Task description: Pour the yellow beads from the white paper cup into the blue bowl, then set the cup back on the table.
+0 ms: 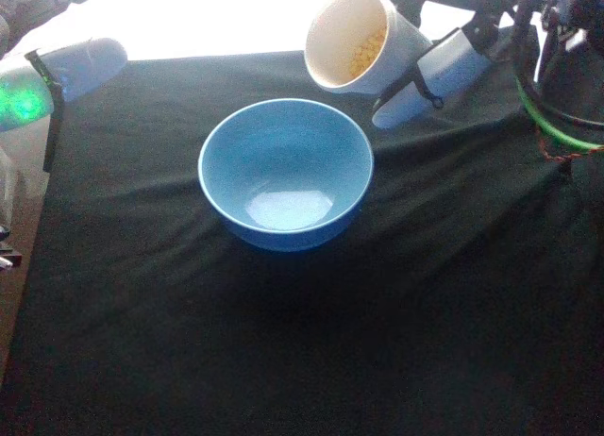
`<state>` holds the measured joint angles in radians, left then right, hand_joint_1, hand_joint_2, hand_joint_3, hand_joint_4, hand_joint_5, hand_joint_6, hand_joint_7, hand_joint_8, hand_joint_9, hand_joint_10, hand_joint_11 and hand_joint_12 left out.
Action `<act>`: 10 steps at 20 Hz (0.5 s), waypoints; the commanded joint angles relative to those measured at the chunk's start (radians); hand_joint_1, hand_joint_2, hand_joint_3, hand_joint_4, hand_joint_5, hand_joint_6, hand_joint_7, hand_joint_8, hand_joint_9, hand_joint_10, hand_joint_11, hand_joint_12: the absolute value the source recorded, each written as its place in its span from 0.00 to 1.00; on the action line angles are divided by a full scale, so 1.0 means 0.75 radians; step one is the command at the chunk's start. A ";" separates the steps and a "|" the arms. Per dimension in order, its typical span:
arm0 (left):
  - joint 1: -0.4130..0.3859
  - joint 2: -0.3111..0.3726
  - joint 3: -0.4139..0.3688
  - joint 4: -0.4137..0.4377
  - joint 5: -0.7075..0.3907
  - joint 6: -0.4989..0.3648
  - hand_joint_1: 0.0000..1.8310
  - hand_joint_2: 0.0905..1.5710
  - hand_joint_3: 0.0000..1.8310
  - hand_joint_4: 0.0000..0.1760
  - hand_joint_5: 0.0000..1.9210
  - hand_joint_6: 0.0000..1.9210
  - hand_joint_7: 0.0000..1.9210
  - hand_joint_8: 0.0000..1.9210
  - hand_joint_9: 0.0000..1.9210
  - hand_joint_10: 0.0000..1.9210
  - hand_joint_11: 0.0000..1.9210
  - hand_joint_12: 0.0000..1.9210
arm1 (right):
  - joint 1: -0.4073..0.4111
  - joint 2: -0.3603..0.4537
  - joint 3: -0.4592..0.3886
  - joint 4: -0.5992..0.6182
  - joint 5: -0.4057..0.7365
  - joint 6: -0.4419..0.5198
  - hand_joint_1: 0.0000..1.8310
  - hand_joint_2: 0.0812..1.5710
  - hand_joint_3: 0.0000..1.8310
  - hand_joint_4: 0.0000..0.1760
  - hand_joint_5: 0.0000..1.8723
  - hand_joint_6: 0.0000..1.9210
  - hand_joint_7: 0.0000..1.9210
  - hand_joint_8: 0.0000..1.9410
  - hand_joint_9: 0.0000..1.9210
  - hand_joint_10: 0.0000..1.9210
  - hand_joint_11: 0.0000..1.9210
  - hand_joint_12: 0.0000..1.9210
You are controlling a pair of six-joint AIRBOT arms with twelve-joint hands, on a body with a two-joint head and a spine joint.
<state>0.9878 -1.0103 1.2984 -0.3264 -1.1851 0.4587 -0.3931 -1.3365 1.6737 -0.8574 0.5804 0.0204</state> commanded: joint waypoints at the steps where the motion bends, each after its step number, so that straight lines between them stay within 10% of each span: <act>1: -0.024 -0.001 0.009 -0.009 -0.153 -0.012 0.21 0.58 0.00 0.00 0.02 0.00 0.20 0.00 0.08 0.00 0.00 0.09 | 0.033 -0.004 -0.008 0.035 0.081 0.005 0.71 0.64 0.00 0.00 0.63 0.20 0.62 0.44 0.80 0.07 0.51 0.80; 2: -0.026 -0.002 0.010 -0.005 -0.149 -0.012 0.21 0.58 0.00 0.00 0.02 0.00 0.20 0.00 0.08 0.00 0.00 0.09 | 0.046 -0.004 -0.013 0.007 0.071 0.005 0.71 0.64 0.00 0.00 0.67 0.12 0.63 0.44 0.70 0.35 0.53 0.83; 3: -0.029 -0.002 0.010 -0.002 -0.146 -0.012 0.21 0.59 0.00 0.00 0.02 0.00 0.20 0.00 0.08 0.00 0.00 0.09 | 0.059 -0.004 -0.017 -0.027 0.059 0.005 0.71 0.64 0.00 0.00 0.63 0.29 0.61 0.40 0.64 0.68 0.58 0.94; 4: -0.031 -0.004 0.011 0.001 -0.143 -0.012 0.21 0.58 0.00 0.00 0.02 0.00 0.20 0.00 0.08 0.00 0.00 0.11 | 0.072 -0.005 -0.022 -0.060 0.043 0.005 0.66 0.65 0.00 0.00 0.61 0.35 0.64 0.36 0.63 0.79 0.61 0.98; 8: -0.036 -0.005 0.014 0.008 -0.137 -0.012 0.21 0.59 0.00 0.00 0.03 0.00 0.20 0.00 0.09 0.00 0.00 0.11 | 0.100 -0.004 -0.041 -0.167 0.005 0.005 0.65 0.65 0.00 0.00 0.61 0.36 0.63 0.43 0.60 0.74 0.57 0.93; 9: -0.039 -0.005 0.014 0.011 -0.134 -0.012 0.21 0.59 0.00 0.03 0.03 0.00 0.21 0.00 0.09 0.00 0.00 0.09 | 0.105 -0.004 -0.048 -0.201 -0.009 0.005 0.66 0.64 0.00 0.00 0.62 0.34 0.64 0.65 0.66 0.89 0.67 0.99; 10: -0.041 -0.005 0.014 0.015 -0.131 -0.012 0.21 0.59 0.00 0.02 0.03 0.00 0.21 0.00 0.09 0.00 0.00 0.09 | 0.110 -0.004 -0.054 -0.228 -0.019 0.005 0.66 0.64 0.00 0.00 0.63 0.33 0.63 0.62 0.66 0.86 0.66 0.98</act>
<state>0.9703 -1.0122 1.3006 -0.3069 -1.1660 0.4587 -0.3302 -1.3396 1.6321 -1.0847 0.5129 0.0235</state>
